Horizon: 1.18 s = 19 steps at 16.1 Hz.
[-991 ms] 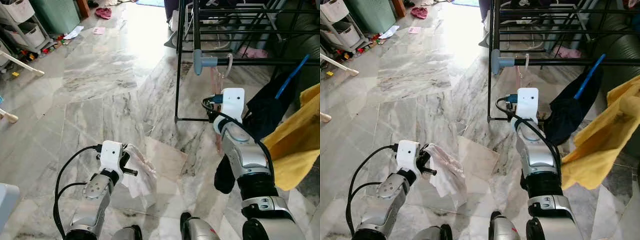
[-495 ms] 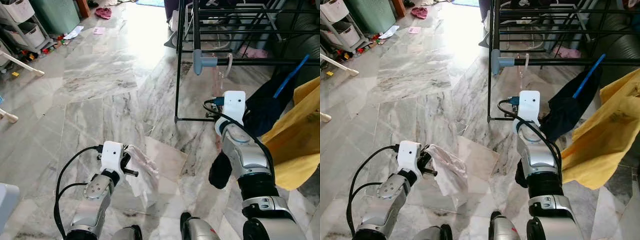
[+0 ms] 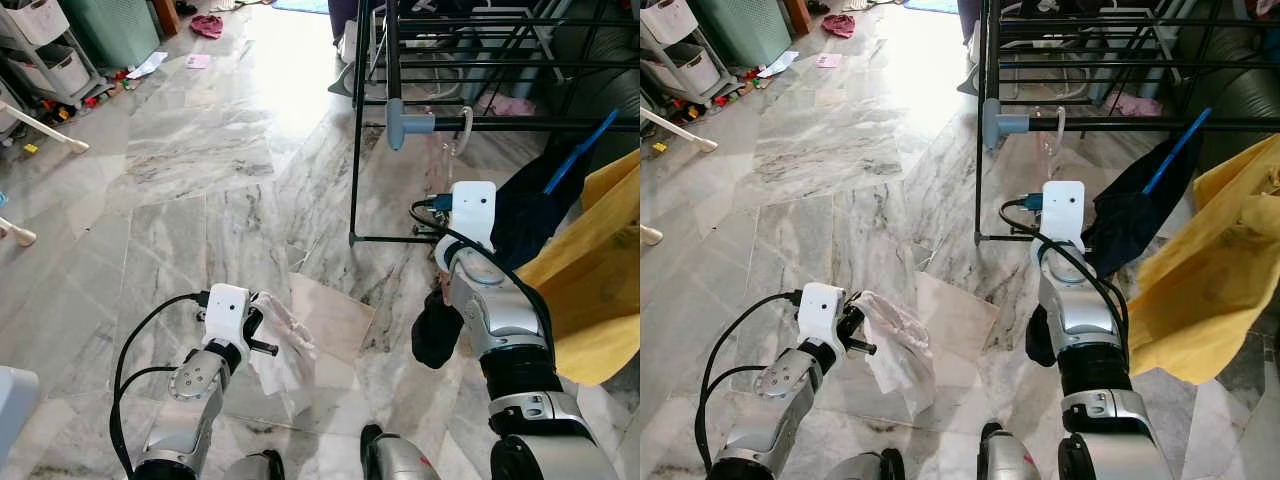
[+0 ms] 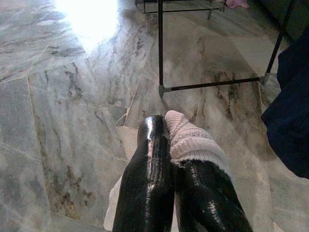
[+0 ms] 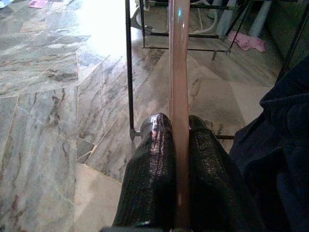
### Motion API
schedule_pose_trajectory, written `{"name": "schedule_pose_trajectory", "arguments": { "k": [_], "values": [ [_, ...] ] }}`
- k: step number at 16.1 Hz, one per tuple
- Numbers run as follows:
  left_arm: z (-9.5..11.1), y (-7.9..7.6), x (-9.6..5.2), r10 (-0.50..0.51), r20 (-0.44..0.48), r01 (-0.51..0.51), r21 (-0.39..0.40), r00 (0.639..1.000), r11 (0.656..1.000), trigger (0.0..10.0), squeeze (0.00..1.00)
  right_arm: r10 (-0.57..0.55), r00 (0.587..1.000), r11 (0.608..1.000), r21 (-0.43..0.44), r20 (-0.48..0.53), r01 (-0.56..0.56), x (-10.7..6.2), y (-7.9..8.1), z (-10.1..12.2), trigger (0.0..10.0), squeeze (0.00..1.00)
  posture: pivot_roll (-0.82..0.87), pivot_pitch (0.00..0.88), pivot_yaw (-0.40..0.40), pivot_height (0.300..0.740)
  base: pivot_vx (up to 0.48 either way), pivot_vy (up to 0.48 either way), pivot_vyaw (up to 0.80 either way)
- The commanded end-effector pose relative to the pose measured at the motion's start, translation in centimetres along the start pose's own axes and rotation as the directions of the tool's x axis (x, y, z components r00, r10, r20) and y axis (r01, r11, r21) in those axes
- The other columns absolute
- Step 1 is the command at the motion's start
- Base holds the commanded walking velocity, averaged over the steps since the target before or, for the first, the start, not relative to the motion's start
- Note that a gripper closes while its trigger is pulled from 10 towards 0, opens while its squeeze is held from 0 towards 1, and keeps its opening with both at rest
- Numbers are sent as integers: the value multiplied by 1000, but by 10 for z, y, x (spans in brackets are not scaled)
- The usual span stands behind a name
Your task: Hang hanger
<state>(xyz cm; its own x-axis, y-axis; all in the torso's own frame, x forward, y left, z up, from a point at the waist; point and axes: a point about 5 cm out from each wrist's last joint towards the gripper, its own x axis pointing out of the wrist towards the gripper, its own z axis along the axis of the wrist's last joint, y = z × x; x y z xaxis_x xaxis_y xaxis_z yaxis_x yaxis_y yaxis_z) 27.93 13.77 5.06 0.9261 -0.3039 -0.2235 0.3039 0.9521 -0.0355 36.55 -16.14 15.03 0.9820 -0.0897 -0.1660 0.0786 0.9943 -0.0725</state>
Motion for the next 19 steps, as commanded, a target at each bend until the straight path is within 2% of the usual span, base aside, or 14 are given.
{"name": "schedule_pose_trajectory", "arguments": {
  "k": [1,5,6,7,8,9,10,11,12,13,14,15,17,19],
  "values": [
    [-4,1,-1,7,-16,-7,1,1000,1000,10000,0,4,1000,1000,-7,-18,-4,0,1,-4,0,0,-82,216,66,740,0,0,0],
    [-1,1,1,11,-5,-11,2,1000,1000,10000,0,33,999,999,-17,39,-32,-1,5,4,196,0,-82,208,66,740,0,0,0],
    [3,0,3,12,19,-12,-6,1000,1000,10000,0,33,996,999,-22,81,-31,-5,3,8,1020,0,-79,203,64,740,0,0,0],
    [7,-1,5,10,39,-10,-21,999,1000,10000,0,24,993,1000,-16,116,-22,-8,0,11,2824,0,-79,201,64,740,0,0,0],
    [12,-3,6,5,60,-3,-30,998,1000,10000,0,10,987,1000,-18,158,-7,-12,-5,14,4039,0,-79,200,64,740,0,0,0],
    [14,-4,6,1,70,1,-33,998,999,10000,0,5,985,1000,-21,173,-1,-15,-7,15,4235,0,-79,200,64,740,0,0,0],
    [18,-7,7,-5,88,8,-33,996,999,10000,0,-18,978,999,-26,209,24,-21,-14,17,7922,0,-80,197,62,740,0,0,0],
    [20,-7,8,-7,94,10,-32,996,999,10000,0,-27,975,999,-31,219,34,-22,-17,18,7922,0,-82,196,61,740,0,0,0],
    [22,-8,10,-5,103,8,-33,995,999,10000,0,-44,967,998,-32,253,54,-30,-26,18,10000,0,-82,190,60,740,0,0,0],
    [22,-9,11,-3,104,7,-33,995,999,10000,0,-49,962,998,-31,267,59,-33,-29,19,10000,0,-82,188,58,740,0,0,0],
    [23,-7,10,10,113,-6,-34,994,999,10000,0,-45,951,998,-16,306,52,-47,-35,15,10000,0,-90,189,50,740,0,0,0],
    [23,-7,10,10,113,-6,-34,994,999,10000,0,-45,951,998,-16,306,52,-47,-35,15,10000,0,-90,189,50,740,0,0,0],
    [22,-7,10,23,108,-19,-39,994,999,10000,0,-30,954,998,-45,298,46,-61,-40,-3,10000,0,-96,192,39,740,0,0,0],
    [23,-8,12,32,115,-27,-44,993,999,10000,0,-6,970,995,-97,244,31,-78,-42,-33,10000,0,-94,187,27,740,0,0,0]
  ]
}}
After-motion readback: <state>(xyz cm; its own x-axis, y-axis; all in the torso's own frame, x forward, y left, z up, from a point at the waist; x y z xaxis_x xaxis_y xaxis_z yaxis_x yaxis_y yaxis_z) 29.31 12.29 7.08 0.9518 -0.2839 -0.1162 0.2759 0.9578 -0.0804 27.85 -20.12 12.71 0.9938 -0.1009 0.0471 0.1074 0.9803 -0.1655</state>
